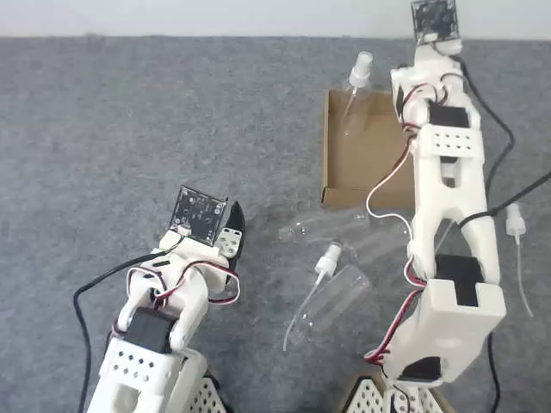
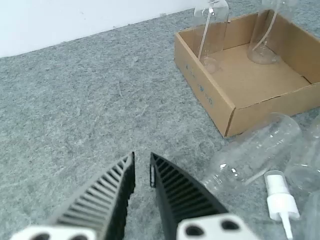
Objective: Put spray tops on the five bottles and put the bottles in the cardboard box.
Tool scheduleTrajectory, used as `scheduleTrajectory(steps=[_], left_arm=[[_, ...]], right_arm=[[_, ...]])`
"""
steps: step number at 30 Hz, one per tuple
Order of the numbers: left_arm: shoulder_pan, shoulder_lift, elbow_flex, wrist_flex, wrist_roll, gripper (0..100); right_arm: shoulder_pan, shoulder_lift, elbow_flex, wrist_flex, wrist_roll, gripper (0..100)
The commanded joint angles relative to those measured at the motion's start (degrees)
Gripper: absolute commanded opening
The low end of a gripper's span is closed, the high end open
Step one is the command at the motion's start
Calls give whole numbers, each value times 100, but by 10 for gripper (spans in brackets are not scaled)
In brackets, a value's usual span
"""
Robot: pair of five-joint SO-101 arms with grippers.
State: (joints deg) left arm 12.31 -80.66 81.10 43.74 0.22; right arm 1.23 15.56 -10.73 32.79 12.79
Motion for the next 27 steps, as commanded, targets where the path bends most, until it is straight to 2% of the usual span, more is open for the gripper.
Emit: scheduleTrajectory(steps=[1,14,21,27], left_arm=[[-9,26,-66,-158,-35,40],[-9,26,-66,-158,-35,40],[-9,26,-66,-149,-35,40],[-9,26,-66,-149,-35,40]], right_arm=[[-31,-497,-853,453,18,244],[-22,-497,-2462,2053,53,243],[171,-919,-3174,4268,44,242],[752,-1473,-3174,5974,62,242]])
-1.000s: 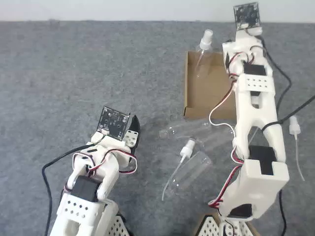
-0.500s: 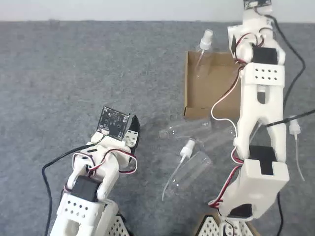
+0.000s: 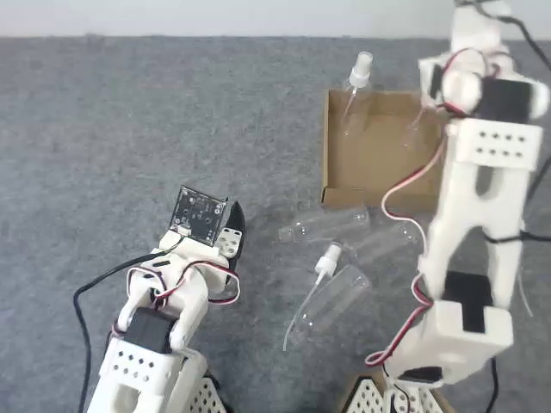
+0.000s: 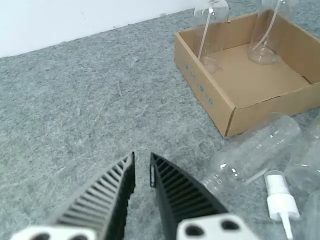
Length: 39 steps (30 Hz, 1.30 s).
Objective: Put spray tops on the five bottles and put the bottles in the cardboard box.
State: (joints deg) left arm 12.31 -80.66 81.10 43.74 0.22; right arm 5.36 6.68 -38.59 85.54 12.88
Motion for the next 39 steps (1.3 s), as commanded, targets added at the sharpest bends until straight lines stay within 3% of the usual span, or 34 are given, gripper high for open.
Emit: scheduleTrajectory(steps=[1,5,10,16,25,30,39], left_arm=[[-9,26,-66,-149,-35,40],[-9,26,-66,-141,-35,40],[44,79,-365,404,-378,40],[44,79,-576,703,-440,43],[44,79,-567,703,-457,43],[44,79,-567,703,-457,43],[44,79,-567,695,-466,43]], right_arm=[[462,-637,-387,954,53,242],[857,-716,-352,1763,26,221],[1182,-1095,747,1719,18,82],[602,-2018,3341,1209,229,143],[-971,-3618,6866,-567,-1934,174],[-1077,-3187,7077,-1024,-3059,229],[-1121,-2202,7095,-1780,-4255,270]])
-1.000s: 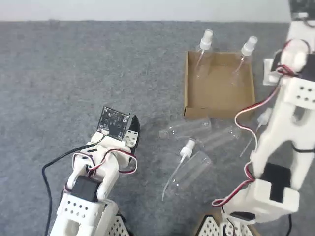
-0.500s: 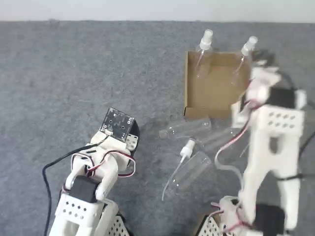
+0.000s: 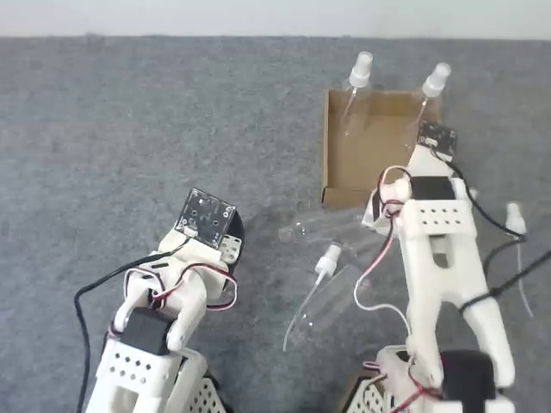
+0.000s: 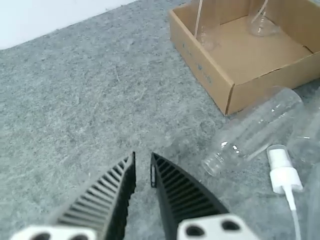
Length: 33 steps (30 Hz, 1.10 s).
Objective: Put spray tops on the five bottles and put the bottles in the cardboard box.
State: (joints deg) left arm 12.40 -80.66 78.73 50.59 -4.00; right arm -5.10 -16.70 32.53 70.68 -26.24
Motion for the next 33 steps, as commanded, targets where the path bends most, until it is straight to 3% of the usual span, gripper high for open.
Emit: scheduleTrajectory(steps=[1,12,14,19,23,29,33], left_arm=[[35,79,-321,9,-44,43],[26,79,-321,-9,-44,43],[18,79,-321,-9,-44,43],[18,70,-321,-18,-35,43],[26,70,-286,-26,-26,43],[26,70,-233,-141,-26,43],[26,70,-233,-141,-26,44]], right_arm=[[-57,242,-18,-382,-440,270],[330,980,220,-462,-554,266],[426,1033,273,-426,-290,237],[857,1033,334,-418,712,102],[1508,1024,316,-418,1635,79],[2527,1015,299,-418,3815,124],[3178,1015,299,-418,5547,92]])
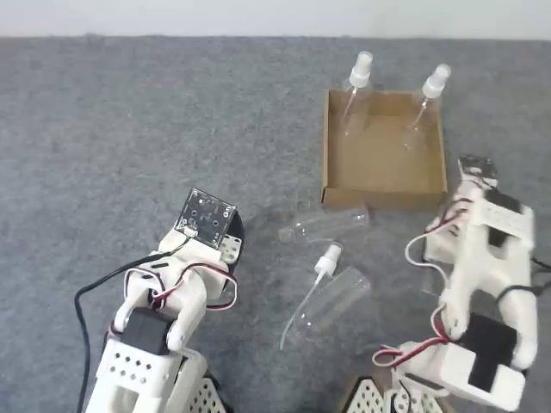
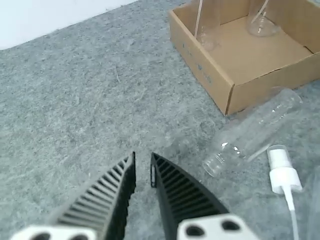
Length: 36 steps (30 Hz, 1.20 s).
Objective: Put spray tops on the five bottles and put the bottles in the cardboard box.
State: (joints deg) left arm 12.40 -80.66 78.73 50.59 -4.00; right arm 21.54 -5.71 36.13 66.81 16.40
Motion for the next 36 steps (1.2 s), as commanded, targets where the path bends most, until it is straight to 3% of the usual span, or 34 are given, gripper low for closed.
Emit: scheduleTrajectory(steps=[1,8,13,23,26,31,36], left_arm=[[26,70,-233,-141,-26,44],[26,70,-233,-141,-18,44],[26,70,-233,-141,-18,44],[26,70,-233,-141,-18,44],[26,70,-233,-141,-18,44],[26,70,-233,-141,-18,44],[26,70,-233,-141,-18,44]], right_arm=[[716,-84,-62,-31,1556,79],[1824,-75,-97,-92,3341,59],[2070,-75,-114,-92,4000,61],[2062,-84,-554,57,3437,275],[1956,-84,-1380,514,3007,275],[1446,-13,-2884,1516,2945,275],[1156,31,-3710,1657,2576,259]])
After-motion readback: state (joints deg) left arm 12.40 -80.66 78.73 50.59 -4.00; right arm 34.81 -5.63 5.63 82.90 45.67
